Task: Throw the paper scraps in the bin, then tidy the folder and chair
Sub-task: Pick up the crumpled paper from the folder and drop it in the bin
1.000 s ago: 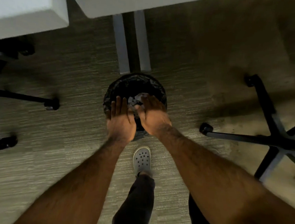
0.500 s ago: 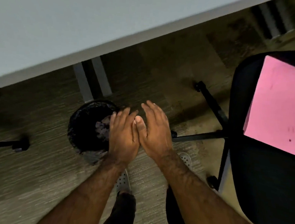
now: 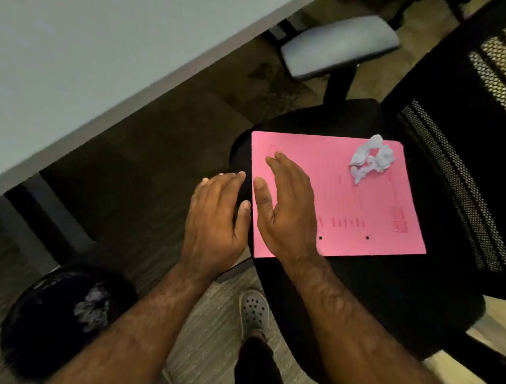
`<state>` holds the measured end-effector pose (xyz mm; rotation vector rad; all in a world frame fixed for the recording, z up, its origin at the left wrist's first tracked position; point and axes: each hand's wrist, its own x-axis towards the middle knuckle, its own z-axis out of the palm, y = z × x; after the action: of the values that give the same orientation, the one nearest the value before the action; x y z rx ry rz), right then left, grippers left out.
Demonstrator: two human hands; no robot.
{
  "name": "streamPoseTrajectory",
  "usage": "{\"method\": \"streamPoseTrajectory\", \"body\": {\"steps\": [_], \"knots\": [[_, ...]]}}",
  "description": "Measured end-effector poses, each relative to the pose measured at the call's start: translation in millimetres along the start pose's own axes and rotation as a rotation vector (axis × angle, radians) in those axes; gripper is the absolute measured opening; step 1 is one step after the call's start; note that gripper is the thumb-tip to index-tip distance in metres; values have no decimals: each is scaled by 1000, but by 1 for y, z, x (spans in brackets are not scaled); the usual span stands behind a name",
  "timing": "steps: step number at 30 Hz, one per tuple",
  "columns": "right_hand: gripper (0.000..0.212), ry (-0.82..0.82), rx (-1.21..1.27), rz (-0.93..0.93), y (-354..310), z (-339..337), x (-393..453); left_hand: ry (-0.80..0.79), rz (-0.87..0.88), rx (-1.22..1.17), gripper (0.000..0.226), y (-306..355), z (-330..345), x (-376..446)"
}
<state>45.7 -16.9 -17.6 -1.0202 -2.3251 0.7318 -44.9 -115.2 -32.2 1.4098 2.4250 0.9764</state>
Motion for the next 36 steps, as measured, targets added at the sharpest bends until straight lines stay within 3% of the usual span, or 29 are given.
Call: {"method": "streamPoseTrajectory", "body": {"steps": [7,13,16,19,23,26,31,36], "knots": [[54,189,-140,220,109,-72,35,-181,107,44,57,70,76,63],[116,35,-232,434,191,-91,52,-333,235,75,62,100,135,117],[128,-10,-236,438,214,-93,62,-445,288,53,65,109,158,147],[119,-86,-192,374,227,-95,70,-482,312,44,58,114,177,167],[86,-200,-273,174,237,-101,72,-479,337,93,58,117,192,164],[65,-189,-290,114,238,-103,60,-471,447,228,54,113,196,151],[40,-202,-400,45,231,-93,41,-300,488,300,36,105,189,127],[30,-142,-434,40,227,-92,36,-284,522,365,36,97,180,116]]}}
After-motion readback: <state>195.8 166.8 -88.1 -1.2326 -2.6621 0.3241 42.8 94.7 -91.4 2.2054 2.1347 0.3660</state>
